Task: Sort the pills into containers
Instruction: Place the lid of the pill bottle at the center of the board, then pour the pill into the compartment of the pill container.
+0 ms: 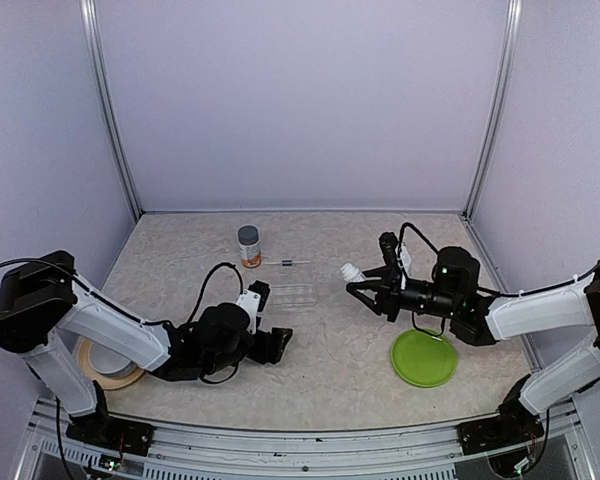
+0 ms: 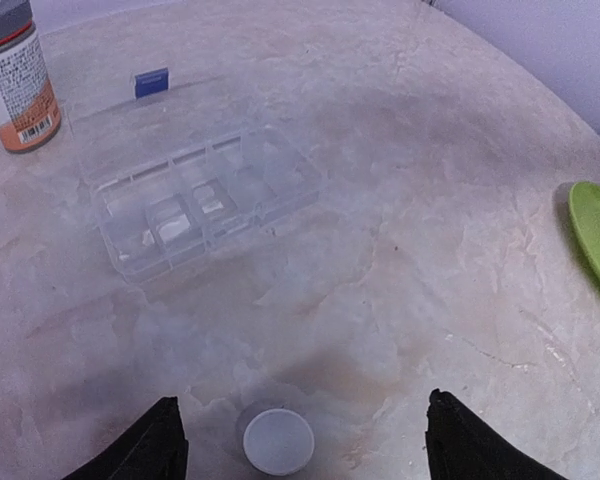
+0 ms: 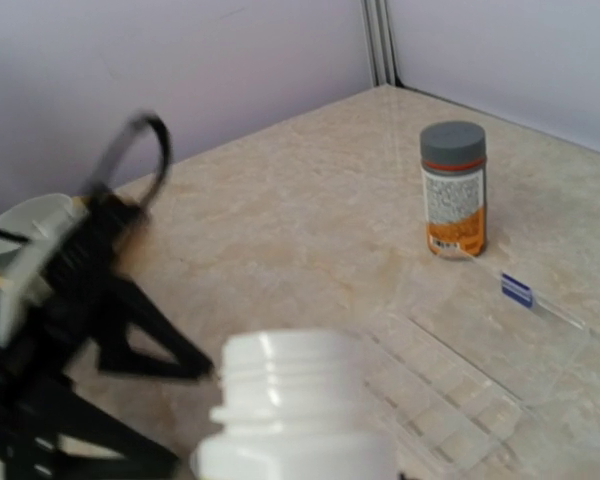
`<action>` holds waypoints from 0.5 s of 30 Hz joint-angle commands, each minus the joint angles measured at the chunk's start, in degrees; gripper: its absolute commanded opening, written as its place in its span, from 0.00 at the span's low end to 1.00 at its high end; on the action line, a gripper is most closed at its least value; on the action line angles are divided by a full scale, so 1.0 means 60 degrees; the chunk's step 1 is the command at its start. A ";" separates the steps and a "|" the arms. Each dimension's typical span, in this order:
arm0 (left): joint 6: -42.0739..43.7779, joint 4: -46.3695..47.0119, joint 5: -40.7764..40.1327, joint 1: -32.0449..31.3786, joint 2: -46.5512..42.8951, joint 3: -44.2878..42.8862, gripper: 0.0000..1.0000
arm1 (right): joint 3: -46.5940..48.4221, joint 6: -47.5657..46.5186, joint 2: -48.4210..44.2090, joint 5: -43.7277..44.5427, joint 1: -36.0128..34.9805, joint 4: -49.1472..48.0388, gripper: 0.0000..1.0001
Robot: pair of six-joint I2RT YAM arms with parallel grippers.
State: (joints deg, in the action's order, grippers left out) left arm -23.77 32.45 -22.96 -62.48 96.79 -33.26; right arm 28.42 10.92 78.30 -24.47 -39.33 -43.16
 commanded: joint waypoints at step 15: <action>-0.0351 -0.1713 -0.0279 0.0492 -0.3372 0.0593 0.99 | 0.1706 -0.0682 0.2549 -0.0778 0.0454 -0.0038 0.08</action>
State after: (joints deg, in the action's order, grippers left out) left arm -25.52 25.78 -23.22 -60.14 79.26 -30.50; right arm 35.83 8.47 90.76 -27.79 -37.41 -43.68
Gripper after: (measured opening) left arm 0.988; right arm 0.333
